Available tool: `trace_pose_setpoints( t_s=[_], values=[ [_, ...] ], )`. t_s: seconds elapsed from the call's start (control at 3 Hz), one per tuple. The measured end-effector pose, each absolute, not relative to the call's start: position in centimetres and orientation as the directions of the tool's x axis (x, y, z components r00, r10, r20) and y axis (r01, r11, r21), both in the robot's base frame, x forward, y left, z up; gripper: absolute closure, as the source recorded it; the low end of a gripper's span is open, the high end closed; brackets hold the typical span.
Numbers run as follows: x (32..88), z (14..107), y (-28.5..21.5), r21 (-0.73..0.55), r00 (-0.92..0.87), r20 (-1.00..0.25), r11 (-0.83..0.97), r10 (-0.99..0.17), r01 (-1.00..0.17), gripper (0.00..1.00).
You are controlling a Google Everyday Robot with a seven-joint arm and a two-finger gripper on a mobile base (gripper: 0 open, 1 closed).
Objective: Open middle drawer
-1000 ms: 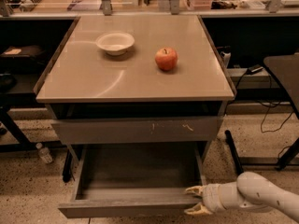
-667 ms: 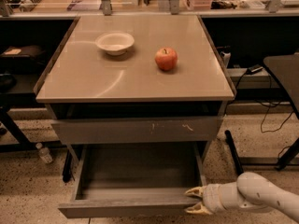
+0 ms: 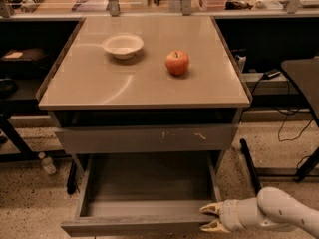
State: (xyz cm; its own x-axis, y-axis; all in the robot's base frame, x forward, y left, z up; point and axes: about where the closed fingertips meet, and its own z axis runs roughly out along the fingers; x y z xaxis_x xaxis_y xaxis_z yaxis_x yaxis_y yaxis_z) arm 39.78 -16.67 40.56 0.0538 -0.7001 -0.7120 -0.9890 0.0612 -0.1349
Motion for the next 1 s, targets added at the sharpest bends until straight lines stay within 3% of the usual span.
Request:
trace_pose_setpoints(
  t_s=[0.33, 1.0],
  values=[
    [38.91, 40.52, -17.00, -0.131, 0.050, -0.714, 0.063, -0.699, -0.989, 1.00],
    [38.91, 40.52, -16.98, -0.131, 0.050, -0.714, 0.062, -0.699, -0.989, 0.59]
  ],
)
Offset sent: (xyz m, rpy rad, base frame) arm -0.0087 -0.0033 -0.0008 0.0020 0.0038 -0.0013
